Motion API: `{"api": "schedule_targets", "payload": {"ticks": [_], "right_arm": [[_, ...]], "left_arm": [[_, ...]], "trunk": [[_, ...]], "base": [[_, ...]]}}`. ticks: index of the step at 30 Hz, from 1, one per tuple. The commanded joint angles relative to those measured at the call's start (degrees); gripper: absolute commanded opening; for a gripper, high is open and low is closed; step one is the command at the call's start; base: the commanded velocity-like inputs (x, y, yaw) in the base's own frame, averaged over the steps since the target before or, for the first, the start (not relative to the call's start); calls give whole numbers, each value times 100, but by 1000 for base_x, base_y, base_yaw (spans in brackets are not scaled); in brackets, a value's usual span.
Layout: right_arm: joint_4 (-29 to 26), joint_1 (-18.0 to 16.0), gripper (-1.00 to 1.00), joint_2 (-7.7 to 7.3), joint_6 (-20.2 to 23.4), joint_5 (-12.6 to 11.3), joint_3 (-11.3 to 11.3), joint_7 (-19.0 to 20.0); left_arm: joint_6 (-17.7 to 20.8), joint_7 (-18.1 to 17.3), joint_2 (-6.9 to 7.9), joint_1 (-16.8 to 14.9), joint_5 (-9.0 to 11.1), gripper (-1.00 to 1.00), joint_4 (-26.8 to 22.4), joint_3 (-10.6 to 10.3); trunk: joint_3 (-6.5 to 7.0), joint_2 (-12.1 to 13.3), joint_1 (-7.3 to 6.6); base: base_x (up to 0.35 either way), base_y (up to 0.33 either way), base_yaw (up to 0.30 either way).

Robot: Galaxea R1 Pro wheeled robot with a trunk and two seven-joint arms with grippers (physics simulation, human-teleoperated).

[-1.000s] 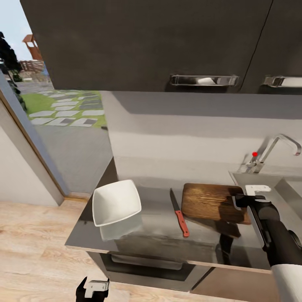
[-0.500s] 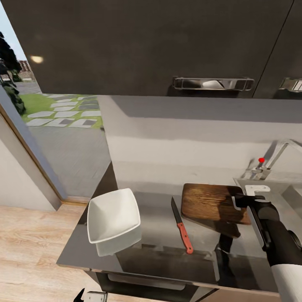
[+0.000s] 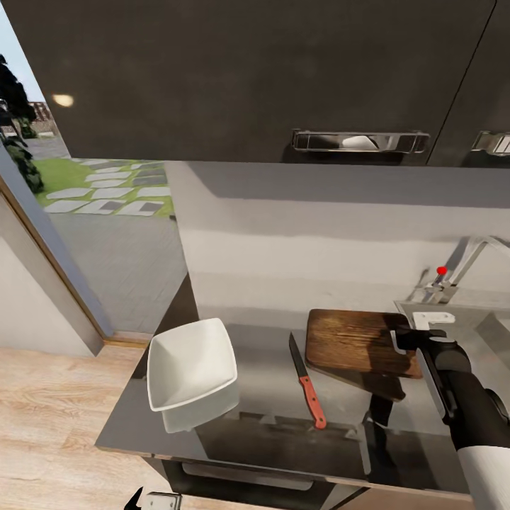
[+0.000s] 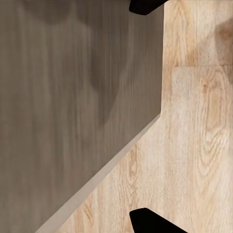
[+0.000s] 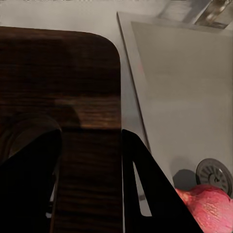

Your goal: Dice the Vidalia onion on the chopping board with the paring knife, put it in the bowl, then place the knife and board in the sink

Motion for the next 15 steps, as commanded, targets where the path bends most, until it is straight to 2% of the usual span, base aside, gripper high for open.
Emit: {"api": "schedule_targets", "payload": {"ticks": [1, 15], "right_arm": [[67, 1, -100, 0, 36, 148, 3, 11], [73, -1, -100, -8, 27, 146, -5, 200]], "left_arm": [[-29, 59, -4, -17, -7, 100, -498, 5], [-28, 59, -13, -17, -7, 100, -498, 5]], "trunk": [[-10, -8, 4], [-10, -8, 4]], "base": [[0, 0, 0], [0, 0, 0]]}}
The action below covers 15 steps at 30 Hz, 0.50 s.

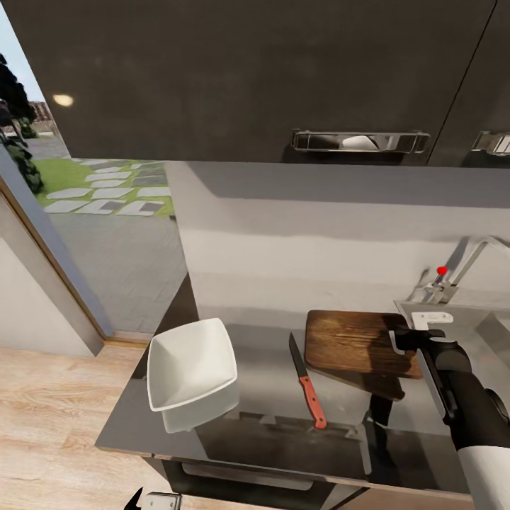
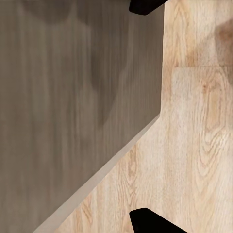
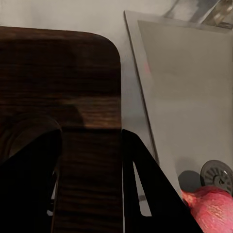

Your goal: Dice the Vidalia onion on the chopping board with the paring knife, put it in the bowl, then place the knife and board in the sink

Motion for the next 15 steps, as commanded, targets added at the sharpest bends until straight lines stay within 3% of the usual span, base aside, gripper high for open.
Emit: {"api": "schedule_targets", "payload": {"ticks": [1, 15], "right_arm": [[56, -1, -100, -2, 32, 65, 10, 13], [311, -2, -100, -2, -150, 61, 0, 24]], "left_arm": [[-28, 59, -5, -16, -28, 100, -502, -13], [-28, 59, -5, -16, -28, 100, -498, -13]], "trunk": [[-10, -9, 3], [-10, -9, 3]], "base": [[0, 0, 0], [0, 0, 0]]}}
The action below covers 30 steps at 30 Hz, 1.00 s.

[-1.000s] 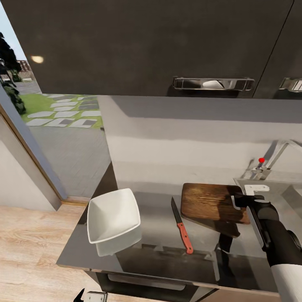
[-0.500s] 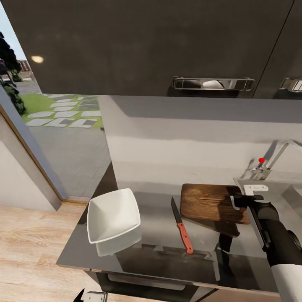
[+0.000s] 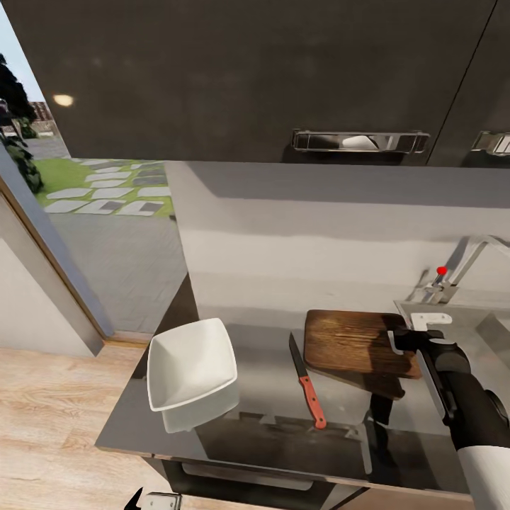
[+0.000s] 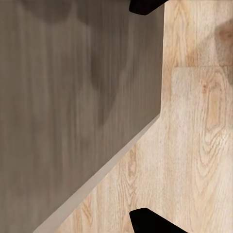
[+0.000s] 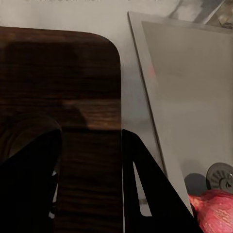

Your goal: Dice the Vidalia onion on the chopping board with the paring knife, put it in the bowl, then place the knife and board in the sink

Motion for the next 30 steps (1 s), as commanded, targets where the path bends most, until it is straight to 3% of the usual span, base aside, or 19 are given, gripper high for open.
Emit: {"api": "schedule_targets", "payload": {"ticks": [1, 4, 8, 12, 21, 30], "right_arm": [[201, 0, -100, 0, 34, 131, 3, 6], [205, 1, -100, -2, 30, 129, 2, 82], [208, 2, -100, -16, 24, 146, -10, 531], [241, 2, -100, -130, -189, 154, -22, 862], [676, 4, -100, -257, -712, 161, -34, 946], [790, 4, -100, -280, -836, 155, -51, 949]], "left_arm": [[-28, 59, -5, -16, -36, 100, -496, -7], [-28, 59, -5, -16, -36, 100, -496, -7], [-28, 59, -3, -16, -36, 100, -495, -7], [-27, 59, 2, -16, -36, 100, -494, -7], [418, 59, -4, -16, -37, 100, -494, -7], [470, 59, -5, -16, -36, 100, -501, -7]], "trunk": [[-10, -9, 4], [-10, -9, 4], [-10, -9, 4], [-10, -9, 4], [-10, -9, 4], [-10, -9, 4]], "base": [[0, 0, 0], [0, 0, 0], [0, 0, 0], [0, 0, 0], [-7, 0, 0], [-45, 0, 0]]}}
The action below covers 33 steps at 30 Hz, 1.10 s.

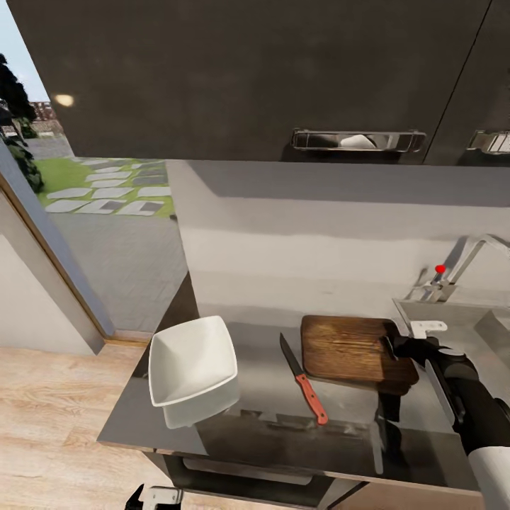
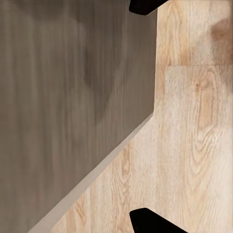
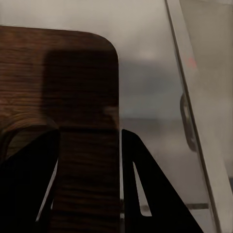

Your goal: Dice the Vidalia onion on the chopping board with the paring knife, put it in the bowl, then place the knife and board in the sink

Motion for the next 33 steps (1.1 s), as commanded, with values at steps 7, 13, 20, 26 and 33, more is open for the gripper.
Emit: {"api": "schedule_targets", "payload": {"ticks": [7, 13, 20, 26, 33], "right_arm": [[3, -2, -100, -2, 27, 421, -268, 24], [3, -2, -100, -2, 28, 422, -340, 24], [4, -2, -100, -2, 34, 427, -358, 24], [4, -3, -100, -2, 35, 422, -355, 24], [4, -3, -100, -2, 35, 416, -351, 24]], "left_arm": [[-25, 60, -4, -16, -55, 100, -201, -16], [-25, 60, -5, -16, -56, 100, -202, -16], [-25, 60, -6, -16, -54, 100, -201, -16], [-25, 60, -5, -16, -54, 100, -203, -16], [-25, 60, -8, -16, -54, 100, -202, -16]], "trunk": [[-10, -9, 3], [-10, -9, 3], [-10, -9, 3], [-10, -9, 3], [-10, -9, 3]], "base": [[-3, 0, 0], [0, 0, 0], [0, 0, 0], [0, 0, 0], [0, 0, 0]]}}
